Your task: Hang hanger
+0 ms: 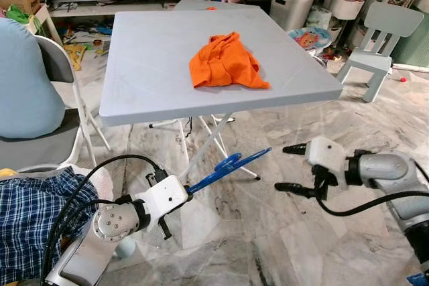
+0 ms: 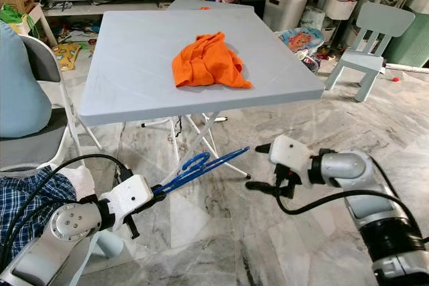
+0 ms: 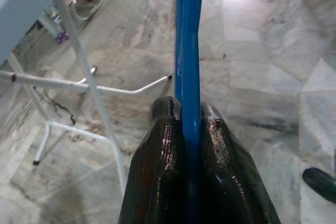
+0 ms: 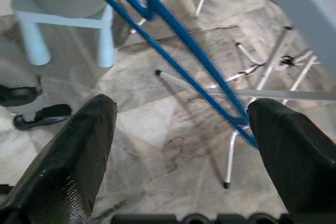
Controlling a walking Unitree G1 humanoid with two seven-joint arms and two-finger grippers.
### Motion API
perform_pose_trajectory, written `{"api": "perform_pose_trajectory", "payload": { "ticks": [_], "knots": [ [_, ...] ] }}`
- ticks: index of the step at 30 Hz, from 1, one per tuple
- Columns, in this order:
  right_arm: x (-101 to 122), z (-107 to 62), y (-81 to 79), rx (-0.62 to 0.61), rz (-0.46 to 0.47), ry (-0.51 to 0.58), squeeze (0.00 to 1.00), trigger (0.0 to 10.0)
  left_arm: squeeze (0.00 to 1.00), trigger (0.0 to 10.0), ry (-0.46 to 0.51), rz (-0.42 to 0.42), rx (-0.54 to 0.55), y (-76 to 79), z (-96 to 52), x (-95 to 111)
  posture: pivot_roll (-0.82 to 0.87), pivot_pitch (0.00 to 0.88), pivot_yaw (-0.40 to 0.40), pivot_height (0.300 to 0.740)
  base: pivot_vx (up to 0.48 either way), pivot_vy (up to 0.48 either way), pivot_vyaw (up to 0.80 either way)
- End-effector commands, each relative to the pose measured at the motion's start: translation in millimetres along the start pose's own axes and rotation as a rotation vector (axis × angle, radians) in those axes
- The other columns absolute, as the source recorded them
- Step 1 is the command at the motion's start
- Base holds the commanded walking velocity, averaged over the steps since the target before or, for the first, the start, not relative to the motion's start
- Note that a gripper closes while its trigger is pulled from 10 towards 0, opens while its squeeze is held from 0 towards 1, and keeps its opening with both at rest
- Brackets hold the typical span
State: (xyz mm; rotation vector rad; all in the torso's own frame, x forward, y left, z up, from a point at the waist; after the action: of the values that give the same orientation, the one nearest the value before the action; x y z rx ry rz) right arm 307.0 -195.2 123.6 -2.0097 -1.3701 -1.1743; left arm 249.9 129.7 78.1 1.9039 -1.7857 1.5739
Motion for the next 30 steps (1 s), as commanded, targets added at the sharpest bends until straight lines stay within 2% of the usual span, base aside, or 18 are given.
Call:
{"api": "perform_pose_trajectory", "payload": {
  "ticks": [1,2,4,8,10,11,12,14,23,30],
  "knots": [
    [3,3.3,-2.0,0.014,-0.026,-0.005,0.00,10.0,0.00,10.0,0.035,0.038,-0.014,-0.5,3.4,9,0.07,0.028,-0.065,0.740,0.000,0.000,0.00],
    [7,12.0,-4.3,0.024,-0.035,0.009,0.00,10.0,0.00,10.0,0.047,0.044,-0.018,0.6,6.4,13,0.07,0.028,-0.065,0.740,0.000,0.000,0.00],
    [8,15.6,-5.1,0.027,-0.038,0.013,0.00,10.0,0.00,10.0,0.051,0.046,-0.019,0.7,7.4,14,0.07,0.028,-0.065,0.740,0.000,0.000,0.00],
    [16,38.6,-13.6,0.017,-0.111,0.039,0.00,10.0,0.00,10.0,0.083,0.052,-0.055,10.2,14.8,22,0.08,0.023,-0.067,0.740,0.000,0.000,0.00],
    [16,42.2,-15.1,0.014,-0.127,0.040,0.00,10.0,0.00,10.0,0.090,0.057,-0.066,13.6,16.6,24,0.08,0.023,-0.067,0.740,0.000,0.000,0.00],
    [15,43.1,-17.1,0.028,-0.133,0.032,0.00,7.6,0.00,10.0,0.093,0.056,-0.068,15.2,17.3,25,0.08,0.023,-0.067,0.740,0.000,0.000,0.00],
    [13,43.5,-19.0,0.041,-0.138,0.021,0.00,0.0,0.00,10.0,0.097,0.052,-0.070,17.0,18.2,27,0.08,0.023,-0.068,0.740,0.000,0.000,0.00],
    [12,43.3,-18.9,0.040,-0.138,0.018,0.00,0.0,0.00,10.0,0.099,0.050,-0.071,18.0,18.7,27,0.08,0.023,-0.068,0.740,0.000,0.000,0.00],
    [-3,28.5,-3.0,0.000,-0.302,-0.169,0.00,0.0,0.00,10.0,0.088,0.056,-0.085,19.5,19.9,25,0.07,0.022,-0.073,0.740,0.000,0.000,0.00],
    [-1,34.0,-2.8,-0.003,-0.328,-0.171,0.00,0.0,0.00,10.0,0.093,0.053,-0.093,21.9,21.5,27,0.07,0.021,-0.075,0.740,0.000,0.000,0.00]
  ]
}}
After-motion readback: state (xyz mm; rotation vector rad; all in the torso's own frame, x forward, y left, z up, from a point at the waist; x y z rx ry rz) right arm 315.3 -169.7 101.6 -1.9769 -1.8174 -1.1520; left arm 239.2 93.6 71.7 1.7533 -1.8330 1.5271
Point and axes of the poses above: a point about 5 cm out from each wrist's last joint towards the gripper, its own z axis pointing out of the wrist towards the gripper, its own x axis along the axis of the wrist's last joint, y = z × x, the point moved 1 cm from there along z, pointing out of the wrist towards the gripper, and after that the axes turned 15 degrees about z, right-handed, at the moved point
